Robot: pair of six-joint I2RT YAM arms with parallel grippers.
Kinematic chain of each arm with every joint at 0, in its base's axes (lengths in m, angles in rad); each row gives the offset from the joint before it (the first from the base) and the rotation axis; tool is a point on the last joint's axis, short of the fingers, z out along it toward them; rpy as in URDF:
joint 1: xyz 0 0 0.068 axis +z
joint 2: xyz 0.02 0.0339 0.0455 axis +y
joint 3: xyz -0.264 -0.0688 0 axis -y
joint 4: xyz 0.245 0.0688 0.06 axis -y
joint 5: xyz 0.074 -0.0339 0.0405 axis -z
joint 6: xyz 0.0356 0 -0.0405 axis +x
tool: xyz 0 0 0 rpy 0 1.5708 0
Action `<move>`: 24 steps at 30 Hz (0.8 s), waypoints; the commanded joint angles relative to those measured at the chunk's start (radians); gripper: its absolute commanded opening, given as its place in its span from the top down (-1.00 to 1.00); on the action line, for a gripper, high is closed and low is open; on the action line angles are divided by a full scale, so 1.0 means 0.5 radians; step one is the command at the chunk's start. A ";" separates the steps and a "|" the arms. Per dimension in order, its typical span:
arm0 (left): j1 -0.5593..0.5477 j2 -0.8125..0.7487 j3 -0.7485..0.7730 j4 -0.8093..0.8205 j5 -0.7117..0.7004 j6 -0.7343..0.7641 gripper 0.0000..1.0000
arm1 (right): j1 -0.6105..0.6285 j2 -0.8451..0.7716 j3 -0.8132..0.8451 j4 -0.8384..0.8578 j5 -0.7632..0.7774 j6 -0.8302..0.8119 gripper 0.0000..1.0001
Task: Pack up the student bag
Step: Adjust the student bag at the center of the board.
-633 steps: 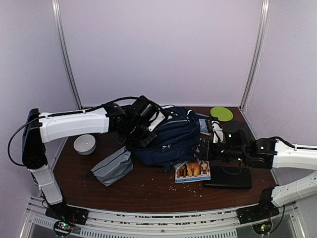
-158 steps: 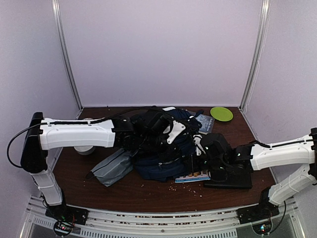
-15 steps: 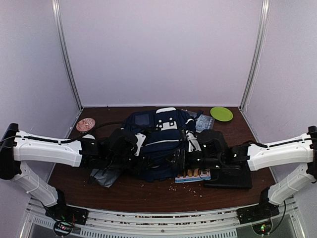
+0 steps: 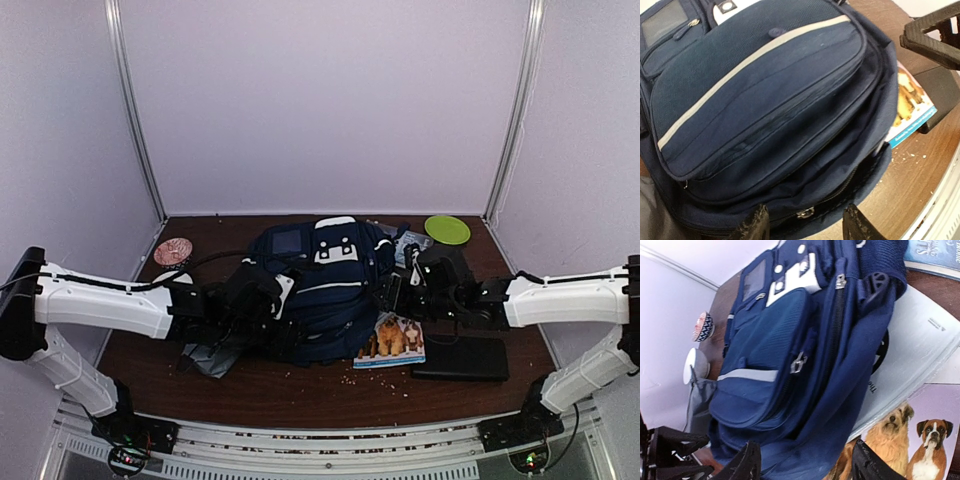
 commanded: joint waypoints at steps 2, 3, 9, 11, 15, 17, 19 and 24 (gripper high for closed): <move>0.018 0.093 -0.031 -0.011 -0.057 -0.092 -0.71 | -0.143 0.198 0.031 0.104 -0.036 0.183 -0.23; 0.036 0.116 -0.028 -0.015 -0.048 -0.100 -0.71 | -0.160 0.236 0.052 0.106 -0.038 0.199 -0.24; 0.140 0.199 0.000 0.064 0.020 -0.095 -0.66 | -0.209 0.445 0.127 0.302 -0.232 0.290 0.24; 0.181 0.219 0.018 0.101 0.023 -0.076 -0.61 | -0.196 0.486 0.130 0.370 -0.282 0.330 0.61; 0.288 0.226 0.066 0.213 0.047 0.018 -0.43 | -0.162 0.471 0.104 0.507 -0.294 0.448 1.00; 0.346 0.246 0.127 0.231 0.066 0.076 -0.29 | -0.134 0.440 0.084 0.589 -0.265 0.512 1.00; 0.397 0.278 0.217 0.239 0.090 0.154 -0.11 | -0.091 0.411 0.063 0.701 -0.221 0.579 1.00; 0.496 0.337 0.402 0.236 0.139 0.296 0.29 | -0.003 0.367 0.047 0.946 -0.070 0.730 1.00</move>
